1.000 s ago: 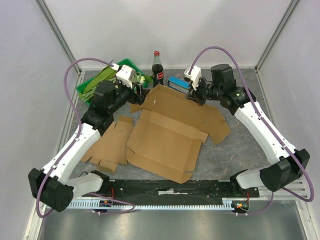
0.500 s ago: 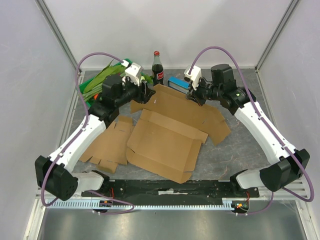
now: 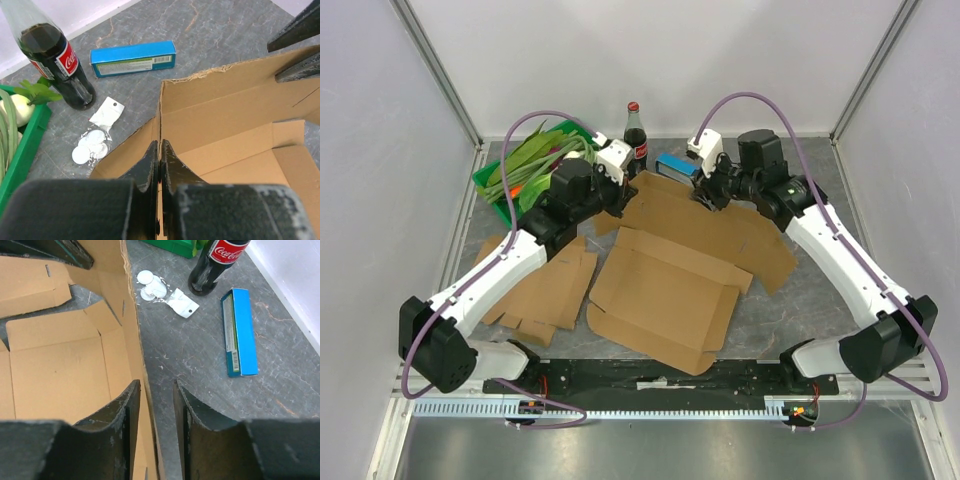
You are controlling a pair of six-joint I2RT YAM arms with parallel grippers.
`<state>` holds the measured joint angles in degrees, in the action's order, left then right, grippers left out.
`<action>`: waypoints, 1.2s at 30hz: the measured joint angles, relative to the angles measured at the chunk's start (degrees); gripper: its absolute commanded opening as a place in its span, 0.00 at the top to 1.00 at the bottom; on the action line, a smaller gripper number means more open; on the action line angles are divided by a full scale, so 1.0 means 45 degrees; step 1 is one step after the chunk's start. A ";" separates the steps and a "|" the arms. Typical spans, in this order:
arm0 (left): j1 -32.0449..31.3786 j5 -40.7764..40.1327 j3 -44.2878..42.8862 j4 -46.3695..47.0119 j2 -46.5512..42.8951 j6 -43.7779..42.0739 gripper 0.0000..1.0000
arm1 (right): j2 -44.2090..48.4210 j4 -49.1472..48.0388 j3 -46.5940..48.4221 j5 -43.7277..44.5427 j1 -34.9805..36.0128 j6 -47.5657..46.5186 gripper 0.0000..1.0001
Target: Fold the paper box
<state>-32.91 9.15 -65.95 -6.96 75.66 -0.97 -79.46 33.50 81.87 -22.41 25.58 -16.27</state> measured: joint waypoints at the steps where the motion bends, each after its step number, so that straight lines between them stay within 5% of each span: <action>1: -0.0024 0.0000 0.0092 0.0068 -0.0005 0.0000 0.98 | -0.0029 -0.0024 -0.0024 0.0102 0.0073 0.0010 0.69; 2: -0.0053 0.0005 0.0175 0.0097 -0.0005 0.0005 0.98 | -0.0058 -0.0039 -0.0024 0.0219 0.0151 0.0000 0.78; 3: -0.0058 0.0005 0.0228 0.0102 -0.0005 0.0005 0.98 | -0.0107 -0.0058 -0.0024 0.0364 0.0262 -0.0010 0.98; 5: -0.0068 0.0010 0.0340 0.0238 -0.0005 0.0083 0.96 | -0.0194 -0.0087 -0.0019 0.0665 0.0423 -0.0112 1.00; 8: -0.0039 -0.0049 0.0646 0.0738 -0.0005 0.0719 0.63 | -0.0253 -0.0087 -0.0024 0.1180 0.0680 -0.0325 1.00; 9: -0.0044 -0.0121 0.0782 0.0933 -0.0005 0.1015 0.43 | -0.0228 -0.0185 -0.0097 0.1496 0.0729 -0.0568 1.00; 10: -0.0068 -0.0316 0.0908 0.1035 -0.0024 0.1481 0.39 | -0.0189 -0.0253 -0.0189 0.1802 0.0748 -0.0758 1.00; 17: -0.0107 -0.1972 0.5051 0.2623 -0.2637 0.4143 0.46 | -0.0117 -0.0010 -0.0583 0.2764 0.0175 -0.1914 1.00; 21: -0.0107 -0.2497 0.5984 0.2939 -0.3123 0.4945 0.39 | 0.0015 -0.0010 -0.0772 0.2759 0.0097 -0.2385 1.00; 29: -0.0107 -0.2239 0.5289 0.4056 -0.0588 0.5712 0.67 | 0.0165 -0.0063 -0.1122 0.3031 0.0457 -0.2662 1.00; 36: -0.0107 -0.2288 0.6713 0.5887 0.0146 0.6319 0.53 | 0.0291 -0.0408 -0.1642 0.3653 0.1205 -0.2628 1.00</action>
<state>-33.39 -1.15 -35.75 19.53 76.31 27.46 -78.15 31.66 74.48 -5.98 31.00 -28.10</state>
